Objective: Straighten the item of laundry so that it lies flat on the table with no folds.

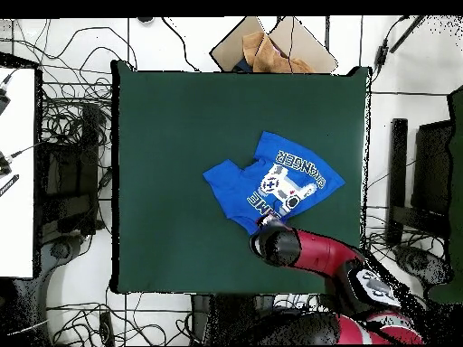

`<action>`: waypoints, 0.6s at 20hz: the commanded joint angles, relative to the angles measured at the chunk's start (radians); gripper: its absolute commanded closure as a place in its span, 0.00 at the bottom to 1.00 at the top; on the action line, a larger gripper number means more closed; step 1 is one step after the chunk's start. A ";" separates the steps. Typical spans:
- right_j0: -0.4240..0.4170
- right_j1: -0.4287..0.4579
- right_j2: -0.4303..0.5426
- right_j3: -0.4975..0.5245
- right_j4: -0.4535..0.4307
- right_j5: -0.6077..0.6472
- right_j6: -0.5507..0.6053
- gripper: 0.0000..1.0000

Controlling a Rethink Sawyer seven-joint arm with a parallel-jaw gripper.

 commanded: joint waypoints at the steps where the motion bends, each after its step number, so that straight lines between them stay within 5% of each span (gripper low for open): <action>1: 0.070 -0.039 0.050 -0.091 0.052 0.142 0.026 1.00; 12: 0.053 -0.045 0.141 -0.157 0.130 0.241 0.021 1.00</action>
